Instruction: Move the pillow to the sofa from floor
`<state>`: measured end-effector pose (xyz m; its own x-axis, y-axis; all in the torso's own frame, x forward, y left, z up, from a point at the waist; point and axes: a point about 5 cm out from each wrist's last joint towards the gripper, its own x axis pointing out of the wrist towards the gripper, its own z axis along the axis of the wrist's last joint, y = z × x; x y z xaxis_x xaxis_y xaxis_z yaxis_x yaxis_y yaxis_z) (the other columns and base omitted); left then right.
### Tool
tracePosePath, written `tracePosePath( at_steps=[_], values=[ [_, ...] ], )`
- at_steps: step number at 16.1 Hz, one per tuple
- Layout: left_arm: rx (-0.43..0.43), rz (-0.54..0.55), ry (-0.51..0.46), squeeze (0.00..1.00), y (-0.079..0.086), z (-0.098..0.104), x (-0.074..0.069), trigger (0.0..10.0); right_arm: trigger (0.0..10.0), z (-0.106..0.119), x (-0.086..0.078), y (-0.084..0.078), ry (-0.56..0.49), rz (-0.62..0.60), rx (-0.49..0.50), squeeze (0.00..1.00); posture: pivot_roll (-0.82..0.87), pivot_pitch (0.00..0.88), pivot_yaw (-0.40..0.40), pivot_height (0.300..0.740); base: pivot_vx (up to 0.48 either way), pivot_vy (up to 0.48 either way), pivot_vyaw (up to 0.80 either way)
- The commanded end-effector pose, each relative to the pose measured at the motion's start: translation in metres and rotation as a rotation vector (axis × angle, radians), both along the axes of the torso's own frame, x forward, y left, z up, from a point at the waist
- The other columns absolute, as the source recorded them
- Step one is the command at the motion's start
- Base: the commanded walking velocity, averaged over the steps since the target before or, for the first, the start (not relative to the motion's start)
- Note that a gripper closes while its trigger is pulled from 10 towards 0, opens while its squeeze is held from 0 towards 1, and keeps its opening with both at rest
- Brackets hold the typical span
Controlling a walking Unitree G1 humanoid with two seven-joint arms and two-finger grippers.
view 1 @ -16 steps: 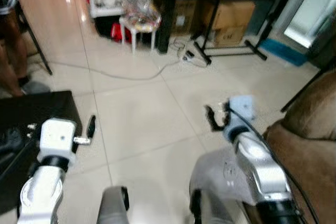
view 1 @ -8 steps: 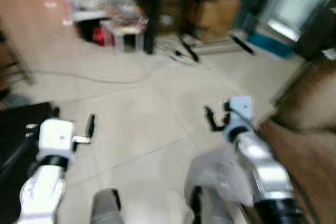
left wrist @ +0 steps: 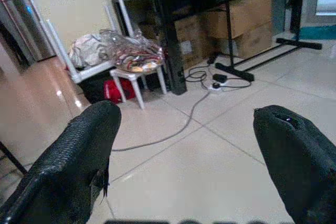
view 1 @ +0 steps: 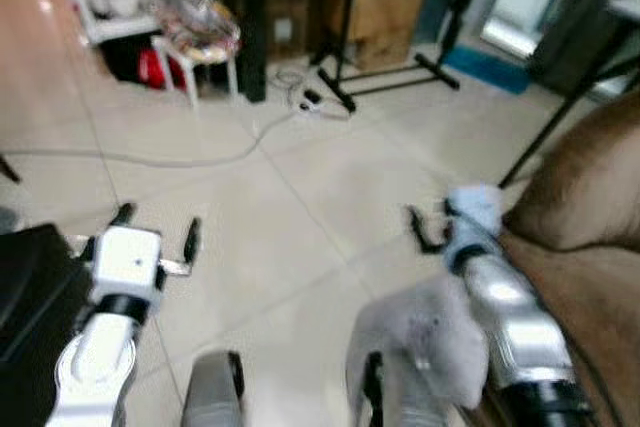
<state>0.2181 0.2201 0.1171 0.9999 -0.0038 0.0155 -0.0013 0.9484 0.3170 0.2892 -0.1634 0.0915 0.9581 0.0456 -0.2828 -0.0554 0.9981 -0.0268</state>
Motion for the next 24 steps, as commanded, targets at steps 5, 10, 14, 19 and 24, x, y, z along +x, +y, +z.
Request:
tracePosePath(
  at_steps=[5,10,14,19,24],
  values=[
    [0.056,-0.153,0.104,0.58,-0.009,-0.01,0.0,10.0,10.0,-0.016,0.007,-0.012,0.107,-0.07,-0.019,0.0,0.02,0.0,-0.094,0.517,0.0,0.0,0.0],
    [0.065,-0.291,0.187,0.58,-0.017,-0.017,-0.003,10.0,10.0,-0.046,0.011,-0.027,0.303,-0.119,-0.064,0.0,0.01,0.0,-0.093,0.473,0.0,0.0,0.0],
    [0.048,-0.38,0.222,0.58,-0.028,-0.018,-0.009,10.0,10.0,-0.059,0.01,-0.04,0.406,-0.187,-0.017,1.0,-0.01,0.0,-0.089,0.463,0.0,0.0,0.0],
    [0.01,-0.508,0.268,0.59,-0.038,-0.016,-0.017,10.0,10.0,-0.072,0.012,-0.055,0.474,-0.261,0.0,1.0,-0.01,0.0,-0.06,0.463,0.0,0.0,0.0],
    [-0.007,-0.624,0.334,0.58,-0.038,-0.012,-0.027,10.0,10.0,-0.092,0.002,-0.059,0.591,-0.325,-0.075,0.3,0.0,0.0,-0.042,0.463,0.0,0.0,0.0]
  ],
)
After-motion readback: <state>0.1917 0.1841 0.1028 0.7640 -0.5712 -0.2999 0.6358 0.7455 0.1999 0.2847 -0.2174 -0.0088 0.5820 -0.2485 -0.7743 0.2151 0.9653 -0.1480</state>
